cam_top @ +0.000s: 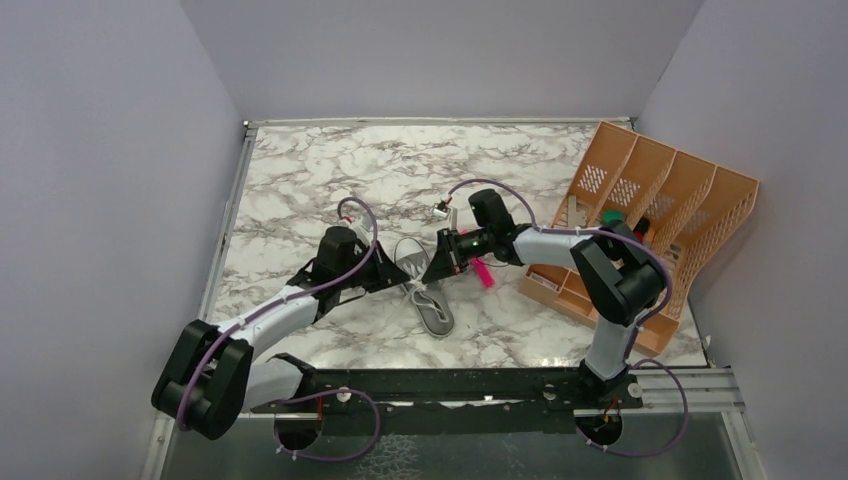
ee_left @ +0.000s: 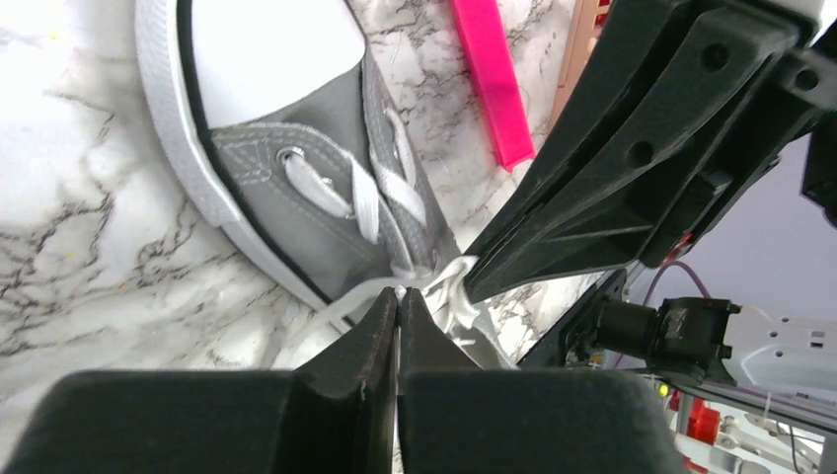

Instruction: Tie the shoes

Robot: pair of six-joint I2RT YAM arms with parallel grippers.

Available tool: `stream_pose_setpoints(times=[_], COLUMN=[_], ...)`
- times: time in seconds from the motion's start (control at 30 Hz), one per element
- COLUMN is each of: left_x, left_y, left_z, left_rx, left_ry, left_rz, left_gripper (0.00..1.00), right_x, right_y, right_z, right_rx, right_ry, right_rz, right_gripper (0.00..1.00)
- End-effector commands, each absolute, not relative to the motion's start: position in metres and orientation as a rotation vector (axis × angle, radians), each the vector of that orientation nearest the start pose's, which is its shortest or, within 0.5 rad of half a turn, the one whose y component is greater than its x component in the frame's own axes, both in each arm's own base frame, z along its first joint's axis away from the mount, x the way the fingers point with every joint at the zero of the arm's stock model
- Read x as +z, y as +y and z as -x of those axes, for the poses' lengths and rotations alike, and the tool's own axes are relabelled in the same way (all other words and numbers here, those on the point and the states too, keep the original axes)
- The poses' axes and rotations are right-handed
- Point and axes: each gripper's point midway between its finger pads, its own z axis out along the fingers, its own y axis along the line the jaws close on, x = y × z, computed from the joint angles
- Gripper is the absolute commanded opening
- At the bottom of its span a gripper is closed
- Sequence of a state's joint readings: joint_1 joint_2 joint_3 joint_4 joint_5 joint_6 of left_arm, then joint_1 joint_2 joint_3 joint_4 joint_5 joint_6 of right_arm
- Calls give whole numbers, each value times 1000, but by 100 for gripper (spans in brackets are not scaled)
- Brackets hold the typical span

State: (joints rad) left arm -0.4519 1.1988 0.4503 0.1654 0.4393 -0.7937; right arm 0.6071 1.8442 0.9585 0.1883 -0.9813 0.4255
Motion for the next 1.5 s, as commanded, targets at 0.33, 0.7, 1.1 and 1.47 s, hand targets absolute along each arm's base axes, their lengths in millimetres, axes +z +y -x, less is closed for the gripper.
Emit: stream_pose_setpoints(times=[0.33,0.7,1.1,1.47], left_x=[53,54,54,47], left_y=[-202,-210,-213,-204], left_z=[-200,-202,-205,-201], left_rx=[-1051,-1097,-1113,-1018], left_ry=[2502,2508,2506,2579], left_rz=[320,305,294,354], left_gripper=[0,0,0,0], right_x=[94,101,93,95], right_y=[333,352,350,341], right_z=[-233,-230,-226,-249], right_rx=[1430,1665,1686,1452], right_ry=[2430,2375,2379,2400], right_rz=[805,797,803,680], right_gripper=[1,10,18,0])
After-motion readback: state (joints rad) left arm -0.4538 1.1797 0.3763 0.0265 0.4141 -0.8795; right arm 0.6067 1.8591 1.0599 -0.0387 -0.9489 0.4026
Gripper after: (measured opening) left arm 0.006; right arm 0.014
